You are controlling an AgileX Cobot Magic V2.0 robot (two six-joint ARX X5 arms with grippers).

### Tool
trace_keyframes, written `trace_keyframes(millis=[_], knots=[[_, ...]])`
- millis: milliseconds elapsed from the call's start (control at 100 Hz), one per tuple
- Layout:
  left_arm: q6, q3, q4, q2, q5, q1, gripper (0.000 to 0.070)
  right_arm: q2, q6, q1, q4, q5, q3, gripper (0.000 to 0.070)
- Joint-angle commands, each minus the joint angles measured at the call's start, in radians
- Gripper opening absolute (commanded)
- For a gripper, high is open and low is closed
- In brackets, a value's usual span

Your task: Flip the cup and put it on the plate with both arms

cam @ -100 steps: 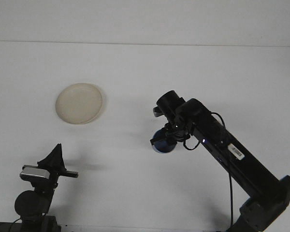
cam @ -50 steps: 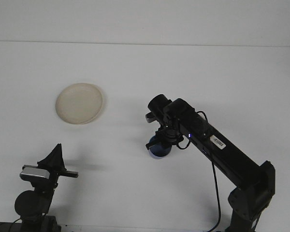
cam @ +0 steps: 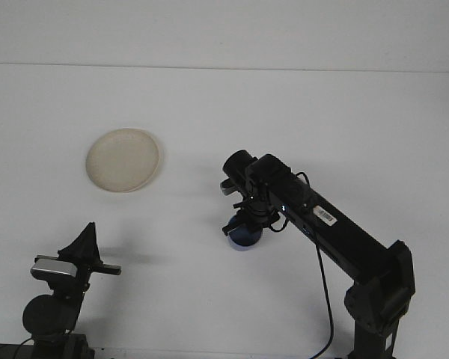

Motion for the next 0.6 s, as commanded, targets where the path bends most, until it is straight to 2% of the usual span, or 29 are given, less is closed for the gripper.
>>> trace_keyframes(millis=[0,80,130,210,250,590], knots=[[0.002,-0.019,0.015,-0.002,0.000,-0.001,0.0012,0.027,-0.011,0.012,-0.019,-0.001,0.023,0.0025],[0.002,-0.019,0.014,-0.002,0.000,-0.001,0.0012,0.027,-0.011,0.010,-0.019,-0.002,0.024,0.0122],[0.002,-0.019,0.015,-0.002,0.000,-0.001,0.0012,0.026,-0.011,0.010,-0.021,-0.008,0.024,0.0231],[0.002,-0.019,0.014,-0.002,0.000,-0.001,0.0012,0.023,-0.011,0.006,-0.023,-0.023,0.025,0.0441],[0.002,-0.019,0.014,-0.002,0.000,-0.001,0.0012,0.021,-0.012,0.005,-0.023,-0.027,0.026,0.0502],[0.002,-0.019,0.014,-0.002,0.000,-0.001,0.0012,-0.084,-0.031,-0.042,-0.028,-0.023,0.035,0.0512]])
